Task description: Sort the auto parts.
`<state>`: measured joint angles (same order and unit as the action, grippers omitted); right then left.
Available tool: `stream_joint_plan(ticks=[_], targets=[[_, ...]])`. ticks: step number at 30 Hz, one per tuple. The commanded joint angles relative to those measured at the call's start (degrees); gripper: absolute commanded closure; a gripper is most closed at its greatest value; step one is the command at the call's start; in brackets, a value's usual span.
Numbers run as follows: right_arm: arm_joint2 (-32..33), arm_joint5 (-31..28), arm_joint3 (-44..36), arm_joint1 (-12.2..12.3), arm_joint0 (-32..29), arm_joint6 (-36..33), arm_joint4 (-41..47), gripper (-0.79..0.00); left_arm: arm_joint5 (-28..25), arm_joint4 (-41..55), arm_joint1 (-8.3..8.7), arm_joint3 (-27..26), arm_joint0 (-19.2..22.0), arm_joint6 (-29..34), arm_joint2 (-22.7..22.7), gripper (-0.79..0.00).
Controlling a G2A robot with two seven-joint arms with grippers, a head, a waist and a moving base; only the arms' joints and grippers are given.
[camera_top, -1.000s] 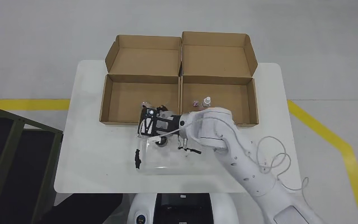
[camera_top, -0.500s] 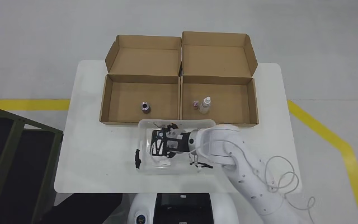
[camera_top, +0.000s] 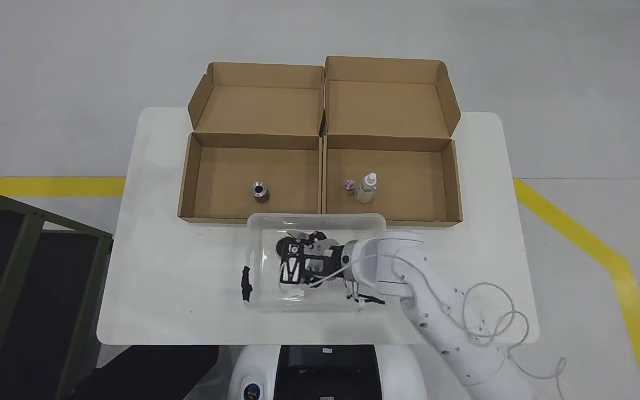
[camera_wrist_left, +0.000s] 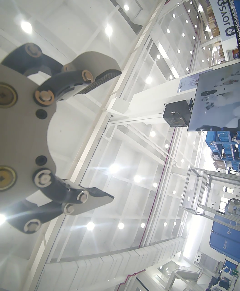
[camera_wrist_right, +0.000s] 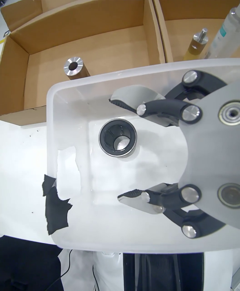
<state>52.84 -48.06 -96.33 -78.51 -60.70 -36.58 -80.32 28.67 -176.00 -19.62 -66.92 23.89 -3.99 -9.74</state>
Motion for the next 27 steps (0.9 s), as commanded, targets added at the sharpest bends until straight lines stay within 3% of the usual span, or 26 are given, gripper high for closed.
stream_joint_plan(ticks=[1,14,20,27], targets=[[-0.32,0.53,1.03,0.0,0.37,1.02,-0.64,-0.628,0.0,0.0,0.0,0.0,0.0,0.0,0.0,-0.785],[-3.51,3.84,7.24,-0.47,3.53,6.7,-3.53,-0.616,0.0,0.0,0.0,0.0,0.0,0.0,0.0,-0.785],[-4.25,4.24,9.02,-0.58,4.49,7.63,-3.59,-0.526,0.0,0.0,0.0,0.0,0.0,0.0,0.0,-0.785],[-4.63,4.54,10.35,-0.62,5.04,8.85,-2.81,-0.477,0.0,0.0,0.0,0.0,0.0,0.0,0.0,-0.785]])
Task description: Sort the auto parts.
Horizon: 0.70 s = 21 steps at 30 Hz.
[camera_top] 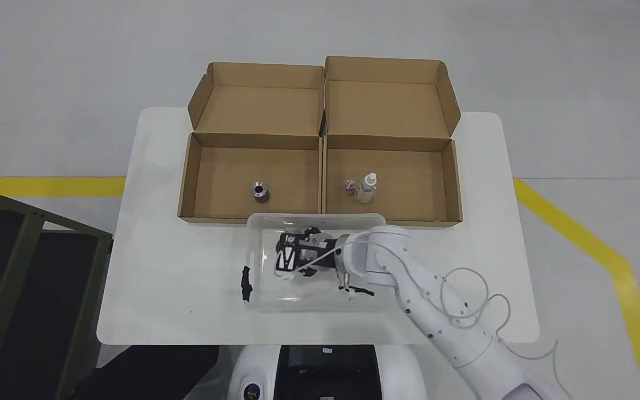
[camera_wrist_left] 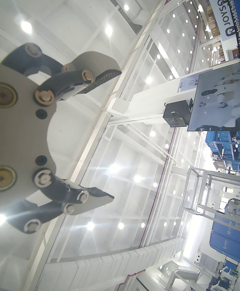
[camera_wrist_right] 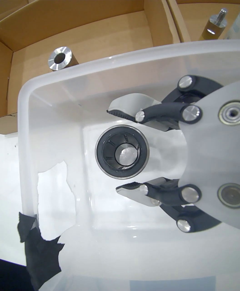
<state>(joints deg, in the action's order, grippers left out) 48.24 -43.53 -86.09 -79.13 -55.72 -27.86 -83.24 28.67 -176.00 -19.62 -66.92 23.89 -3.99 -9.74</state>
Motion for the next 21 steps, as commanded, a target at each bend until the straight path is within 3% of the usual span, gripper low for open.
stream_joint_plan(ticks=[1,5,11,14,19,21], targets=[[-0.05,0.01,0.21,0.0,0.09,0.28,0.25,-0.474,0.0,0.0,0.0,0.0,0.0,0.0,0.0,-0.785],[-0.36,-0.24,0.6,0.0,0.35,0.71,0.66,-0.465,0.0,0.0,0.0,0.0,0.0,0.0,0.0,-0.785],[-0.63,-0.01,1.42,-0.04,0.77,1.18,1.4,-0.376,0.0,0.0,0.0,0.0,0.0,0.0,0.0,-0.785],[-0.67,-0.06,1.83,-0.05,0.99,1.25,2.05,-0.292,0.0,0.0,0.0,0.0,0.0,0.0,0.0,-0.785],[-0.55,-0.1,1.92,-0.01,1.33,1.43,2.98,0.0,0.0,0.0,0.0,0.0,0.0,0.0,0.0,-0.785],[-0.34,-0.18,1.6,0.06,1.35,1.33,3.41,0.0,0.0,0.0,0.0,0.0,0.0,0.0,0.0,-0.785]])
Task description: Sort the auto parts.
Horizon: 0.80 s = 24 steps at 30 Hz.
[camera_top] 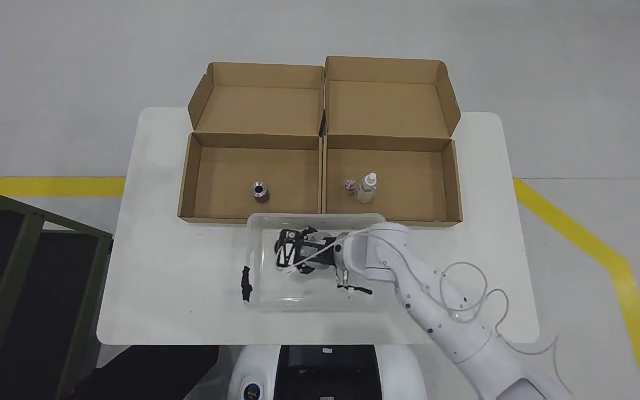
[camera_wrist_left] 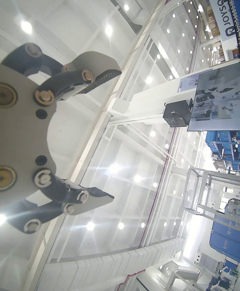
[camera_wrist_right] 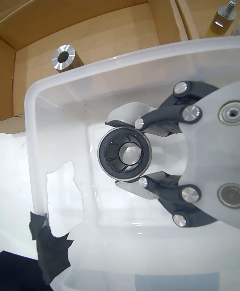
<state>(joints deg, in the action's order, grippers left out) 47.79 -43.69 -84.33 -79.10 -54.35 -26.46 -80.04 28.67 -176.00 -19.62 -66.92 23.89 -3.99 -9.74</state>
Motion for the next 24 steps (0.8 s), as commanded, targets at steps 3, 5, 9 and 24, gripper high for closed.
stream_joint_plan(ticks=[3,5,9,24], targets=[[0.57,-0.02,-0.86,0.18,-0.17,-0.71,1.12,0.0,0.0,0.0,0.0,0.0,0.0,0.0,0.0,-0.785],[0.98,-0.16,-1.59,0.3,-0.34,-1.26,2.03,0.0,0.0,0.0,0.0,0.0,0.0,0.0,0.0,-0.785],[2.0,-0.48,-3.66,0.61,-1.02,-2.6,4.58,0.0,0.0,0.0,0.0,0.0,0.0,0.0,0.0,-0.785],[5.16,2.95,-14.09,1.5,-3.34,-3.77,11.36,0.0,0.0,0.0,0.0,0.0,0.0,0.0,0.0,-0.785]])
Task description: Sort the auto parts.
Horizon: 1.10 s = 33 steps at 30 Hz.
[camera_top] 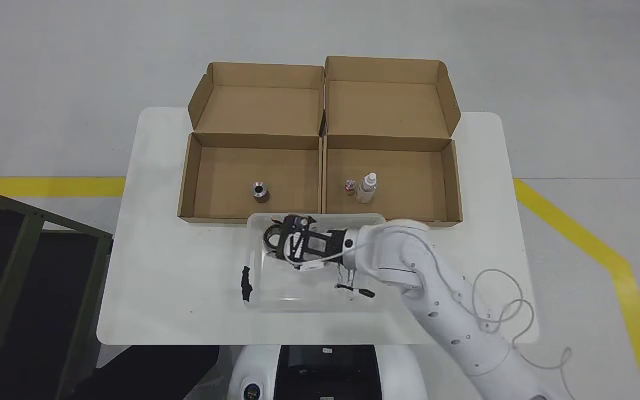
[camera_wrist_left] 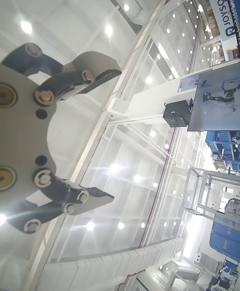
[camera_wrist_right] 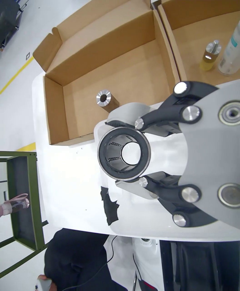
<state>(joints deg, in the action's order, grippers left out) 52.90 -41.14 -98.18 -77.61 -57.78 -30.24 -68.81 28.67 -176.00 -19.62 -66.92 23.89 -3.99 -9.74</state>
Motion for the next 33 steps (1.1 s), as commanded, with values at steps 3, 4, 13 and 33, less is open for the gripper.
stream_joint_plan(ticks=[3,4,13,33], targets=[[0.11,1.78,-0.97,-0.05,0.15,0.92,1.13,0.0,0.0,0.0,0.0,0.0,0.0,0.0,0.0,-0.785],[0.17,2.37,-1.26,-0.07,0.17,1.29,1.37,0.0,0.0,0.0,0.0,0.0,0.0,0.0,0.0,-0.785],[0.76,5.28,-4.12,-0.29,1.82,4.94,2.91,0.0,0.0,0.0,0.0,0.0,0.0,0.0,0.0,-0.785],[5.75,8.74,-10.91,0.09,2.84,11.72,3.26,0.0,0.0,0.0,0.0,0.0,0.0,0.0,0.0,-0.785]])
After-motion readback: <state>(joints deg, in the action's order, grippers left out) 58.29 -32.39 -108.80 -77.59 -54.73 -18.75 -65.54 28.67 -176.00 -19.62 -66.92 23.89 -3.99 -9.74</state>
